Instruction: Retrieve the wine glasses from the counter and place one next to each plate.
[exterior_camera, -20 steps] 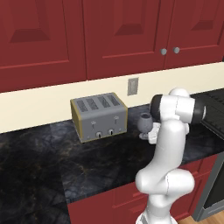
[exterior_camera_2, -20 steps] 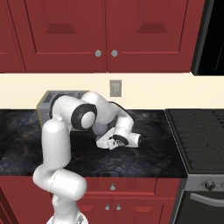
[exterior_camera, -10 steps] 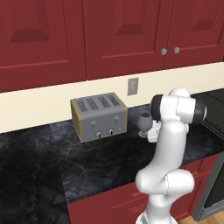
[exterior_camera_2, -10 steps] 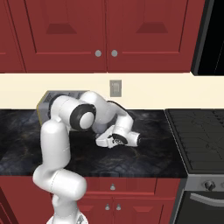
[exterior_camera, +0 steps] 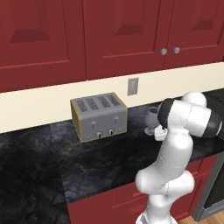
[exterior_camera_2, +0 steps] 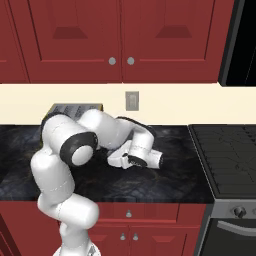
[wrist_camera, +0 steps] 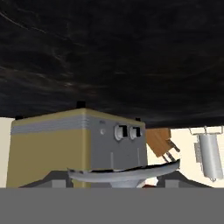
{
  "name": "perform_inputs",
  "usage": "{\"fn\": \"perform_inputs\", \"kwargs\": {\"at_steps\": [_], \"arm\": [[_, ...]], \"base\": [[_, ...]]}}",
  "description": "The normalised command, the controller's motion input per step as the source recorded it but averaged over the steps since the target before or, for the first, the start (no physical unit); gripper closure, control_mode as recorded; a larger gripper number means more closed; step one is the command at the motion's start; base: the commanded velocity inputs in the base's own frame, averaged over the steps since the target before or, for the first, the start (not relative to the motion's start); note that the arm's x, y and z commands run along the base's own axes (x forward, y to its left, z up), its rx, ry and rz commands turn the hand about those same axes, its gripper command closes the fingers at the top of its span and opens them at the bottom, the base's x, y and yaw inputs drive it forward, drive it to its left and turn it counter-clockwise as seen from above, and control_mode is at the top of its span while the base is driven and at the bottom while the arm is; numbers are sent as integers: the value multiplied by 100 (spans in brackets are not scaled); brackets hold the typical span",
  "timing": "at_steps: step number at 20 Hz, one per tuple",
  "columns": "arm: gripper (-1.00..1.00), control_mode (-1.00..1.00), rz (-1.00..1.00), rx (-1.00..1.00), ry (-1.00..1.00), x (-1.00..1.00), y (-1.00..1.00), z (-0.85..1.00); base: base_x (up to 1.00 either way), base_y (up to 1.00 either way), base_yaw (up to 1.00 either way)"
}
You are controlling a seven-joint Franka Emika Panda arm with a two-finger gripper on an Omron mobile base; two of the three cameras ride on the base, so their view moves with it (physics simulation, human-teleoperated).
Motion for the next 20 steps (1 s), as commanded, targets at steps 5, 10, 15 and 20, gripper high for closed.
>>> {"fn": "perform_inputs", "kwargs": {"at_steps": [5,10,15,20], "arm": [[100,-100,-6,-1,4,-96,0,88],[100,-100,-5,-2,0,-92,0,84],[100,-100,-4,-1,0,-93,0,82],[100,-100,0,-2,0,-77,0,73]], "base": [[0,0,0],[0,0,0],[0,0,0],[0,0,0]]}}
